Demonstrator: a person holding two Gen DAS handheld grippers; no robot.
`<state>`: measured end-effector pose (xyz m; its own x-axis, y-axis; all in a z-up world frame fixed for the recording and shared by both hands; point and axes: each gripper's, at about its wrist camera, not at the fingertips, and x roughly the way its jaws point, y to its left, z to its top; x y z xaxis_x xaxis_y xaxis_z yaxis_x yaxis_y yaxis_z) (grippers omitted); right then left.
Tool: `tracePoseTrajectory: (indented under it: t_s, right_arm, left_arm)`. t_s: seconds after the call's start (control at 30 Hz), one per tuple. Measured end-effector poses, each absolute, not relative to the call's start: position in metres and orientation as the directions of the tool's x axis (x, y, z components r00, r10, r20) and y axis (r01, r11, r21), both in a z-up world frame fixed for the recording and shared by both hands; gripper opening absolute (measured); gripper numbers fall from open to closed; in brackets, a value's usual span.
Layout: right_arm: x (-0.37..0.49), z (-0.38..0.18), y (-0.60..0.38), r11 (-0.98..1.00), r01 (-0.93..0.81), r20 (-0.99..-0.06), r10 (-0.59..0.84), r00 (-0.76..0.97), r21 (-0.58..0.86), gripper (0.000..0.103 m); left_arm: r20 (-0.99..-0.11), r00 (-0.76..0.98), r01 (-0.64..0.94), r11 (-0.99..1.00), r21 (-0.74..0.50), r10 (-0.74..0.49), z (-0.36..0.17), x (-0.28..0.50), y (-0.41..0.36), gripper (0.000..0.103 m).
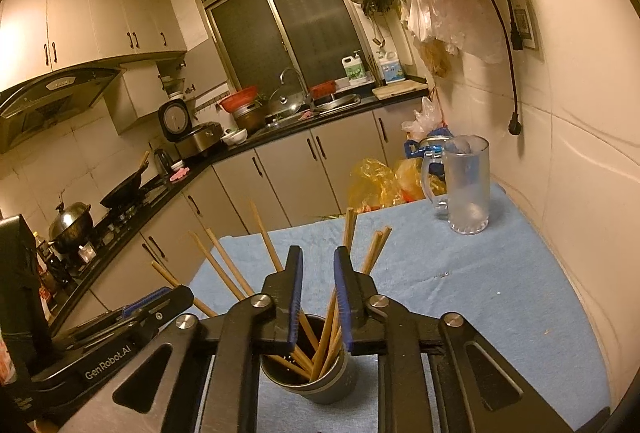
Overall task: Organize utensils
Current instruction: 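Open the right gripper to release the chopstick into the holder, then move the right gripper back and grasp another loose chopstick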
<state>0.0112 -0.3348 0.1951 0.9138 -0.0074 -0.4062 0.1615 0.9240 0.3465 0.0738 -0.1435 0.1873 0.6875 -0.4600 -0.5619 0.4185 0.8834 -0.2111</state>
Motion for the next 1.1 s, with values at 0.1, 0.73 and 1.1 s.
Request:
tracePoseTrajectory:
  t_s: [0.1, 0.73, 1.1]
  right_arm:
    - [0.007, 0.199, -0.335, 0.924, 0.161, -0.396, -0.012, 0.918, 0.347, 0.033]
    - [-0.045, 0.195, -0.342, 0.924, 0.274, -0.383, -0.159, 0.910, 0.267, 0.083]
    - [-0.088, 0.151, -0.315, 0.954, 0.242, -0.448, -0.140, 0.883, 0.179, 0.083]
  left_arm:
    - [-0.562, 0.688, 0.414, 0.885, -0.214, -0.458, 0.188, 0.074, -0.141, 0.034]
    - [-0.535, 0.761, 0.307, 0.930, -0.202, -0.367, 0.185, 0.034, -0.088, 0.066]
    - [-0.636, 0.692, 0.273, 0.939, -0.208, -0.342, 0.131, -0.007, -0.055, 0.067]
